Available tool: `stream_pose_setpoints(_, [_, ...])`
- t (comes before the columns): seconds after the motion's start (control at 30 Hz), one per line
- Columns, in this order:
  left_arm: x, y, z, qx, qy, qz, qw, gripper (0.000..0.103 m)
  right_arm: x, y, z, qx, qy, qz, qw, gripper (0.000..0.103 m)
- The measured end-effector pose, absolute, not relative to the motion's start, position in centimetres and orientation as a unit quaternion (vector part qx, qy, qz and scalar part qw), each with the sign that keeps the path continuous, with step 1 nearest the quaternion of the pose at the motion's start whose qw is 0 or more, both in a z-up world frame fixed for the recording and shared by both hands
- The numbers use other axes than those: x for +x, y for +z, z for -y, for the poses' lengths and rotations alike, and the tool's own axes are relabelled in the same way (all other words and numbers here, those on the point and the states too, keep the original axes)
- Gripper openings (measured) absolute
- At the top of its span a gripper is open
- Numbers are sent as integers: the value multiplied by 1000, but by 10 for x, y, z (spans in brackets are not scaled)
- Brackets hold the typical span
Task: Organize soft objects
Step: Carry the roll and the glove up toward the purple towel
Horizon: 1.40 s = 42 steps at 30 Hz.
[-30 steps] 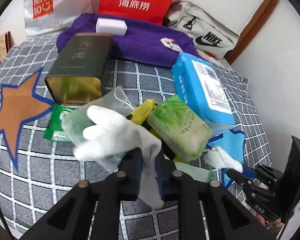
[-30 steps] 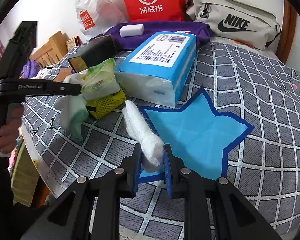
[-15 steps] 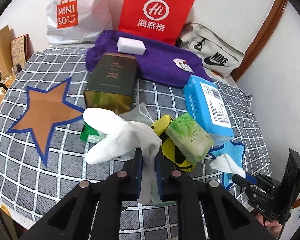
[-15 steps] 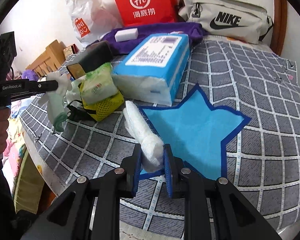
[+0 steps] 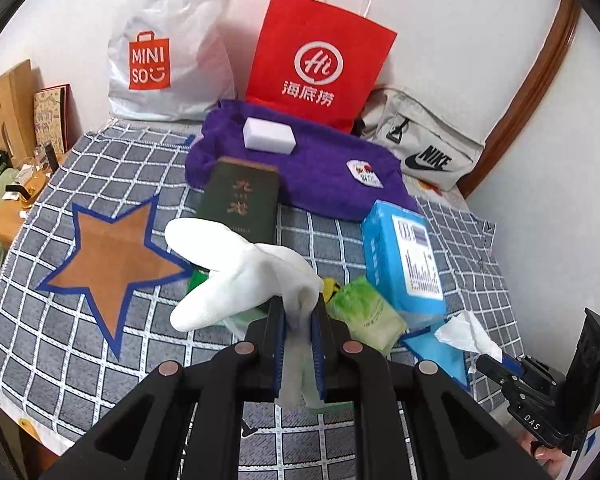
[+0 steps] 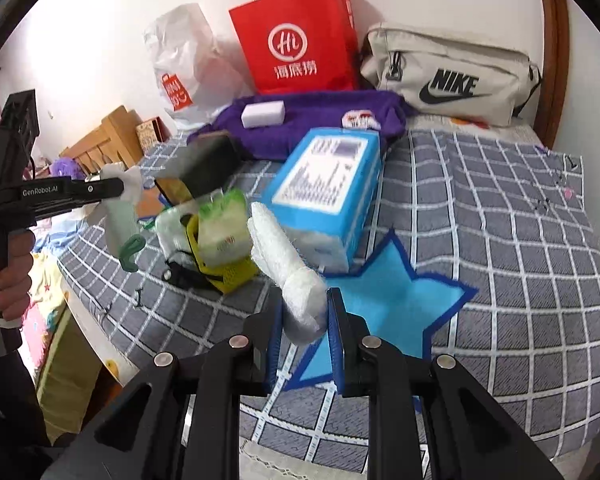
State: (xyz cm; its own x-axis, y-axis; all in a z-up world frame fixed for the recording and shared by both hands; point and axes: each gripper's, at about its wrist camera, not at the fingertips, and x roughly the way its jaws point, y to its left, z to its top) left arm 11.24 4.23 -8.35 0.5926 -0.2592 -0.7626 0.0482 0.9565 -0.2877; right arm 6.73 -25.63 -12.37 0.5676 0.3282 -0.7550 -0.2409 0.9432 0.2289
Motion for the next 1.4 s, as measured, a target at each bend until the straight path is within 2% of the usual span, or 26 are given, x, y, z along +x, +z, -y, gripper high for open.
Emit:
stream_pose_setpoints(0.67, [126, -36, -56, -94, -62, -403, 908, 12, 110, -64, 242, 47, 157, -397, 903, 21])
stream_pose_setpoints(1.4, [190, -25, -63, -86, -70, -400, 910, 12, 179, -31, 239, 45, 133, -372, 918, 21])
